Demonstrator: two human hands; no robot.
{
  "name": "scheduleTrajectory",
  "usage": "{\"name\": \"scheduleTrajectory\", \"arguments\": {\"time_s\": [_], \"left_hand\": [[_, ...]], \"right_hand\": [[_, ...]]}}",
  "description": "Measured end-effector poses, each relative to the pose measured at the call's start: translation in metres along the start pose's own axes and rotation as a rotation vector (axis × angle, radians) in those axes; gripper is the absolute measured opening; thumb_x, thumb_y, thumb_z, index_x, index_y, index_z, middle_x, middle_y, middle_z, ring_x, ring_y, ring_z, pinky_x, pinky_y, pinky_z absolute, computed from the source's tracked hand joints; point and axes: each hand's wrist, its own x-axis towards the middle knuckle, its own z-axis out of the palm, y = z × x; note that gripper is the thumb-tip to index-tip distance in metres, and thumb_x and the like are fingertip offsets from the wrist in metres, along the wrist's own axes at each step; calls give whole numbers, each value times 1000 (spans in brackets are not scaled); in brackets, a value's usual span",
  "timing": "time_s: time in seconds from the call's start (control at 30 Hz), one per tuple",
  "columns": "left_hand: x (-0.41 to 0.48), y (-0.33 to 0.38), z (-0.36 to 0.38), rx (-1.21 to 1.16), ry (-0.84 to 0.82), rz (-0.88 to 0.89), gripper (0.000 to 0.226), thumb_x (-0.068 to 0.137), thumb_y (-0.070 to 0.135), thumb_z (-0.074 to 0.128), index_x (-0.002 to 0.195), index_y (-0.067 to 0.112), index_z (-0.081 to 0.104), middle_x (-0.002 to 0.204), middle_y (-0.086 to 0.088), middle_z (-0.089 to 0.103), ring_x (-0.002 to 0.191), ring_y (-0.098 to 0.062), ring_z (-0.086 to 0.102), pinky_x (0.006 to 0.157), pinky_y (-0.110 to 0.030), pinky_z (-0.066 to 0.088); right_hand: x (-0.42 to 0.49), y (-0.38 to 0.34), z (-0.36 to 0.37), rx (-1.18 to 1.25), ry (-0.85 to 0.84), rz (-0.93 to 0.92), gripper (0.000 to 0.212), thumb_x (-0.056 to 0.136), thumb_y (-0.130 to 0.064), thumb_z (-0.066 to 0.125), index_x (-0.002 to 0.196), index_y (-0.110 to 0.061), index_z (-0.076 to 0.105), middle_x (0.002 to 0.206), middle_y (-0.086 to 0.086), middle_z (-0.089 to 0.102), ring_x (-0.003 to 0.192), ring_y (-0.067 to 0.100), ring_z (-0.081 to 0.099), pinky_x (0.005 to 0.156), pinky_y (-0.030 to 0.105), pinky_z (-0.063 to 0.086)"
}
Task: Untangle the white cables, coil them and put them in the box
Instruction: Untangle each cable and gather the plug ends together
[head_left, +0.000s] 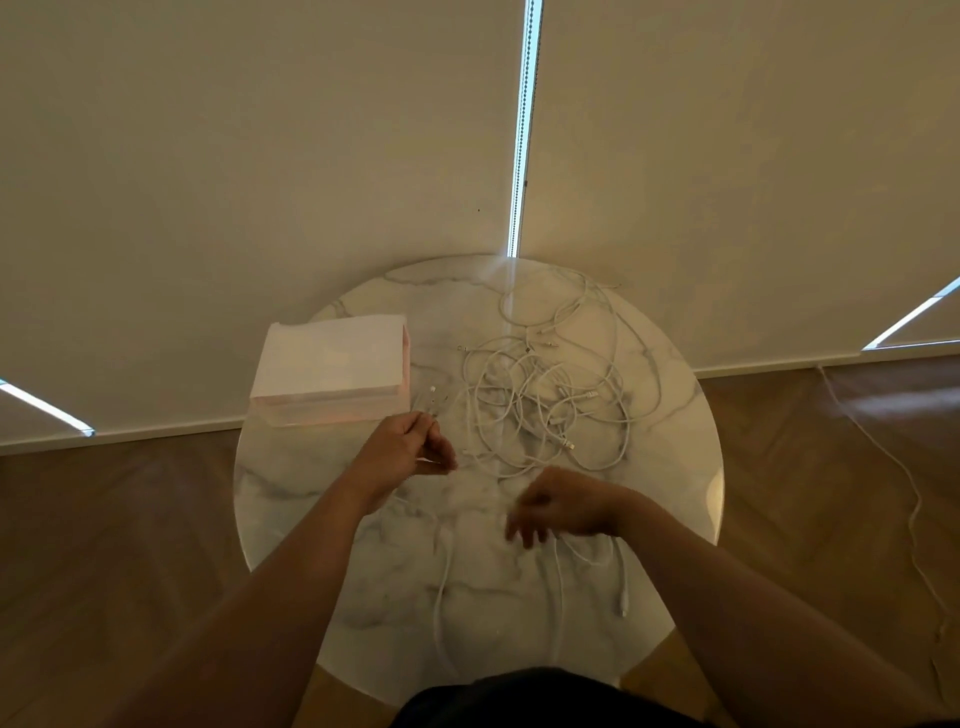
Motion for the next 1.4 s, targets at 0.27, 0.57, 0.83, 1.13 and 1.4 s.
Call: {"name": "scheduleTrajectory", "arguments": {"time_s": [0.27, 0.57, 0.83, 1.13, 1.4], "left_hand": [[7, -1, -10, 2, 74, 67, 35, 107, 19, 31, 77, 10, 47, 56, 1, 43, 45, -10, 27, 45, -24, 21], [6, -5, -13, -15, 78, 70, 34, 107, 20, 32, 78, 9, 46, 57, 0, 40, 45, -9, 25, 42, -21, 22], [6, -11, -18, -20, 88, 54, 35, 107, 19, 31, 77, 10, 45, 57, -1, 39, 45, -9, 24, 41, -21, 21], [9, -9, -16, -29, 76, 57, 34, 107, 19, 31, 78, 9, 46, 57, -1, 39, 45, -9, 24, 42, -20, 20], [12, -4, -8, -30, 57, 57, 34, 107, 18, 31, 78, 9, 47, 56, 0, 40, 44, -9, 25, 43, -22, 20]], "right_hand": [[-3, 34, 12, -311, -311, 423, 36, 83, -44, 74, 101, -13, 73, 96, 6, 73, 77, 18, 70, 72, 23, 54], [29, 130, 30, -587, 423, 410, 29, 90, -23, 53, 118, -26, 59, 125, 5, 47, 118, 28, 47, 97, 34, 43], [38, 117, 26, -226, 656, 440, 34, 85, -10, 58, 119, -17, 56, 110, 14, 65, 99, 31, 63, 80, 30, 46], [10, 104, -12, -142, 850, 281, 24, 85, 7, 57, 82, -9, 75, 90, 12, 68, 82, 26, 63, 71, 24, 41], [-28, 104, -23, 81, 567, 227, 26, 84, 13, 60, 87, -9, 74, 84, 11, 74, 77, 23, 69, 69, 25, 56]]}}
